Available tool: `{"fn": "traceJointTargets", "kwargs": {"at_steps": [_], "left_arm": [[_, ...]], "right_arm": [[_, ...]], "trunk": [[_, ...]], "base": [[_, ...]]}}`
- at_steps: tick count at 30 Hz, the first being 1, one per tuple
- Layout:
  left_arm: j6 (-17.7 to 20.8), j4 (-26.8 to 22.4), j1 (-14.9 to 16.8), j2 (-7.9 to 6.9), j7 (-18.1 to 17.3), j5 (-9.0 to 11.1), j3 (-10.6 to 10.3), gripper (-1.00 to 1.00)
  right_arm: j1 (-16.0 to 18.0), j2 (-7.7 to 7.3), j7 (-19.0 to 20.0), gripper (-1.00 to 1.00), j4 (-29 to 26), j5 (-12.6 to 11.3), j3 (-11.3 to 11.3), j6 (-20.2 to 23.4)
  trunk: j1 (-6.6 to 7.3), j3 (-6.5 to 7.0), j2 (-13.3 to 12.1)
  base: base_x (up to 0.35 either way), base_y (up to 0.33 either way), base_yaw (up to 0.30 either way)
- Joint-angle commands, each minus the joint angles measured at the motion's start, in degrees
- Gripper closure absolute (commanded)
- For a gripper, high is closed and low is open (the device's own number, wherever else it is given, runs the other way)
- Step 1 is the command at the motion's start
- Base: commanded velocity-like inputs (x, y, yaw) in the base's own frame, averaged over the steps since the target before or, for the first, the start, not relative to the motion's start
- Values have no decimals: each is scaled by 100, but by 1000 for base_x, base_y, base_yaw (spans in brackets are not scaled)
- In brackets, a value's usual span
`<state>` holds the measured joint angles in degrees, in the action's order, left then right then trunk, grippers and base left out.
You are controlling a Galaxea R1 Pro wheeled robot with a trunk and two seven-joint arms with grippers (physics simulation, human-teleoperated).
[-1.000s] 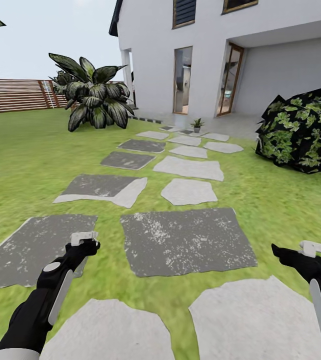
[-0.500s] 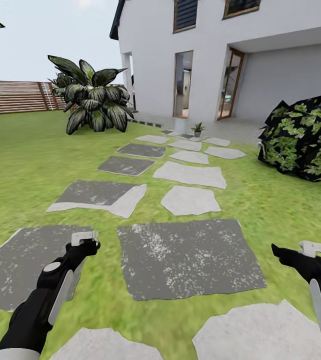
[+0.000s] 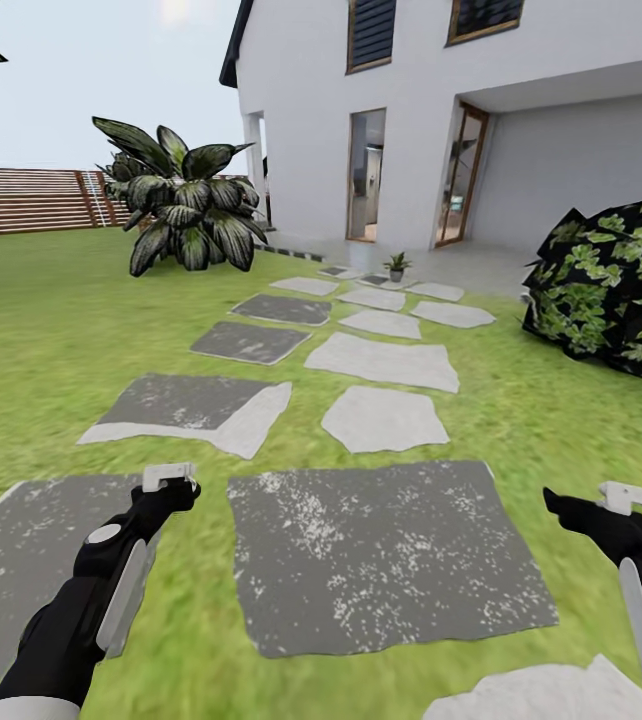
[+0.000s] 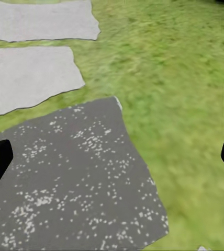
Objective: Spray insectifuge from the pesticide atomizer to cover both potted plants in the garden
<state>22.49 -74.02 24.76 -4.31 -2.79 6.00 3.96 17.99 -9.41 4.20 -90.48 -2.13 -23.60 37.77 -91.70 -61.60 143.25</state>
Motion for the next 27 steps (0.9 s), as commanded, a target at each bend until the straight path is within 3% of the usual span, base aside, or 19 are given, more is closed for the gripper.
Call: {"fn": "traceJointTargets", "kwargs": {"at_steps": [1, 27], "left_arm": [[36, -7, 2, 1, -13, 59, 8, 100], [36, -2, 2, 1, -17, 59, 7, 100]], "right_arm": [[3, 0, 19, -100, -6, -16, -7, 28], [28, -9, 28, -100, -4, -4, 3, 19]], "trunk": [[-2, -6, 2], [-2, -5, 2]], "base": [[329, 0, 0], [329, 0, 0]]}}
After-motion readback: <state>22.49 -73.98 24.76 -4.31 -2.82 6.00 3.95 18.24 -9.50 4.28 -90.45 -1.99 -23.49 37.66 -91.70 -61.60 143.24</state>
